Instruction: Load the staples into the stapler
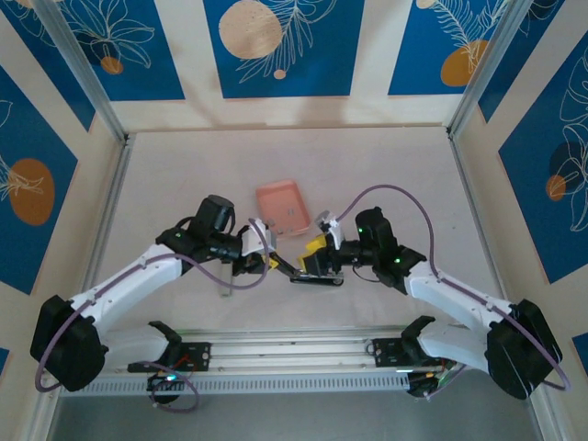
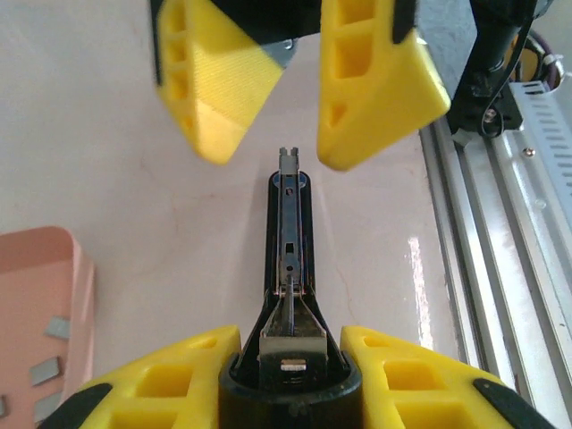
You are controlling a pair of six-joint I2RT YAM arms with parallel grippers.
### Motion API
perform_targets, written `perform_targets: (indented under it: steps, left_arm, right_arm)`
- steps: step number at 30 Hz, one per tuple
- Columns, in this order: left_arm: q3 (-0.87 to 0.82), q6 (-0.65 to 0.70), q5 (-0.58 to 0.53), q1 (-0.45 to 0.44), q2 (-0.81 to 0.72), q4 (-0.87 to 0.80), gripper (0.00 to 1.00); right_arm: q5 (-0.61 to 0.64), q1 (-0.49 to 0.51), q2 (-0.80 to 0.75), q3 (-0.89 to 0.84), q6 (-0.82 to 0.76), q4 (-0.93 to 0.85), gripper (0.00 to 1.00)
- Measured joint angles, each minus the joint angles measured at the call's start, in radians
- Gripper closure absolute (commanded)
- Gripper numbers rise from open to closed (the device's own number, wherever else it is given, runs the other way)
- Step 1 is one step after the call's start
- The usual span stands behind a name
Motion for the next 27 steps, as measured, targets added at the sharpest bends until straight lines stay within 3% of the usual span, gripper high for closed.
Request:
perform_targets:
  steps: [5,10,17,27]
  left_arm:
    - [0.105,0.072,-0.088,-0.011,0.026,-0.169,0.8]
    - [0.161,0.116,-0.155,-0.033,0.068,-0.271,0.8]
    - [0.168,0.138,-0.217,-0.053,0.082,-0.335,0.8]
    - [0.196,0.141,-0.261,-0.066,0.112,-0.357,0.8]
  right_arm:
    - [0.006,-0.088,-0.024,-0.014,0.247,-0.171,0.51]
    - [-0.071,-0.221,-0.029,-0.086,0.407,-0.241,0.54]
    - [-0.199,-0.307,0.1,-0.098,0.471,-0.262,0.56]
    - [-0.292,-0.307,0.296,-0.096,0.485,-0.217,0.63]
